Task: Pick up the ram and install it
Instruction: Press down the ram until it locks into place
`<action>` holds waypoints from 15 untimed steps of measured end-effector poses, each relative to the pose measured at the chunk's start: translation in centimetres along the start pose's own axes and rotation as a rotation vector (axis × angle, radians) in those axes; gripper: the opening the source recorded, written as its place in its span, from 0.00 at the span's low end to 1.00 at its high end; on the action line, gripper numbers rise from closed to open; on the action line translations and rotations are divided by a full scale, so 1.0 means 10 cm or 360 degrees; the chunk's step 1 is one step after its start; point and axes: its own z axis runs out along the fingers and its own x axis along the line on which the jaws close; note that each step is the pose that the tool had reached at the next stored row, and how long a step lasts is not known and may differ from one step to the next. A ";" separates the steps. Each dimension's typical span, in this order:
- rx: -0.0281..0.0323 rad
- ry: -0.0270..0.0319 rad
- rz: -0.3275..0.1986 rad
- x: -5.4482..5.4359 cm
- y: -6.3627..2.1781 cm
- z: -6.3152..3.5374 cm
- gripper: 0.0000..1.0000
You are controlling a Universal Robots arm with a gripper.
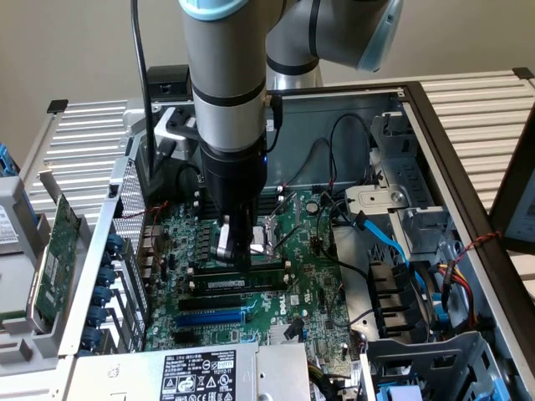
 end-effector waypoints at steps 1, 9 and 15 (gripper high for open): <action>0.00004 -0.00002 0.0020 0.00 0.000 -0.006 0.11; 0.00037 -0.00017 0.0171 0.00 0.002 -0.086 0.11; 0.00068 -0.00037 0.0303 0.00 0.001 -0.098 0.11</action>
